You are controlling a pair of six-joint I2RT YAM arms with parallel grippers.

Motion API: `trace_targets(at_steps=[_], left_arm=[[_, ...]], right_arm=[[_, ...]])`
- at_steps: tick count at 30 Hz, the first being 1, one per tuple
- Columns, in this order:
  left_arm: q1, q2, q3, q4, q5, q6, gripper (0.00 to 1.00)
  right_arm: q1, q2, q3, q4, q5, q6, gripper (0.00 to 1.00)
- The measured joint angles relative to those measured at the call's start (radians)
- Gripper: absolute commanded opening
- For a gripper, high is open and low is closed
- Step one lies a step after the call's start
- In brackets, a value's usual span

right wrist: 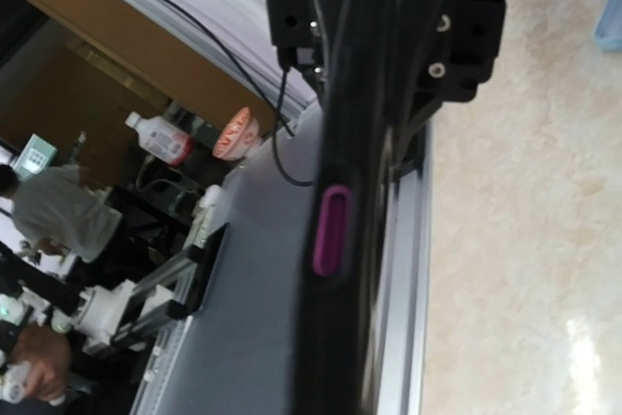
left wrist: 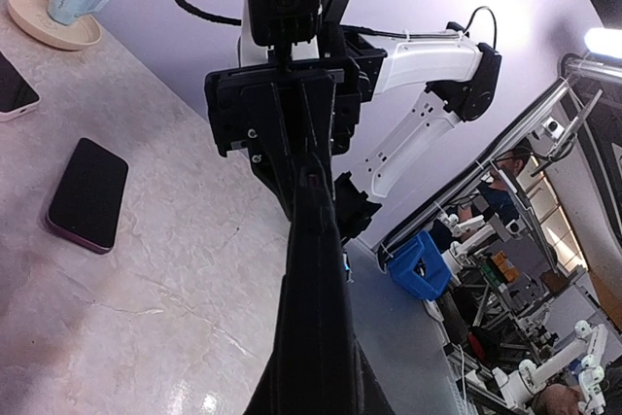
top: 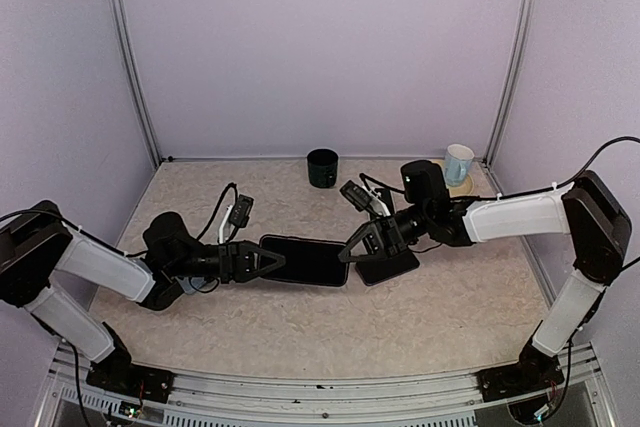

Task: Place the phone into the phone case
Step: Press the phone case against the phone.

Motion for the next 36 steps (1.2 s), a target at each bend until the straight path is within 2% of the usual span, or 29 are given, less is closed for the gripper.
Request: trace_targets(at_steps=[4,8,9,10,11,12,13,19,23,27,36], left_arm=[[0.000,0.001,0.000,-0.012,-0.006,-0.001,0.23],[0.001,0.001,0.013,-0.010,-0.016,0.013,0.32],[0.002,0.001,0.017,-0.006,-0.019,0.014,0.30],[0.005,0.001,0.019,-0.006,-0.024,0.016,0.22],[0.006,0.001,0.019,-0.006,-0.027,0.018,0.10],[0.007,0.001,0.019,-0.009,-0.029,0.019,0.03],[0.010,0.001,0.019,-0.013,-0.034,0.018,0.00],[0.015,0.002,0.018,-0.029,-0.048,0.010,0.00],[0.015,0.002,0.018,-0.030,-0.054,0.013,0.00],[0.015,-0.005,0.010,-0.034,-0.068,0.035,0.00],[0.024,-0.062,-0.035,-0.032,-0.111,0.050,0.00]], right_arm=[[-0.001,0.000,0.004,-0.032,0.019,-0.024,0.00],[0.006,0.000,0.026,-0.111,0.046,-0.048,0.00],[0.009,0.000,0.031,-0.132,0.055,-0.054,0.00],[0.011,0.000,0.039,-0.154,0.063,-0.062,0.00],[0.011,0.000,0.044,-0.169,0.070,-0.069,0.00],[0.011,0.000,0.050,-0.182,0.077,-0.076,0.00],[0.011,0.000,0.056,-0.195,0.076,-0.084,0.00],[0.011,-0.002,0.060,-0.208,0.101,-0.108,0.00],[0.011,-0.002,0.060,-0.209,0.108,-0.106,0.26],[0.011,-0.008,0.061,-0.216,0.117,-0.078,0.43],[0.010,-0.045,0.038,-0.169,0.136,-0.018,0.45]])
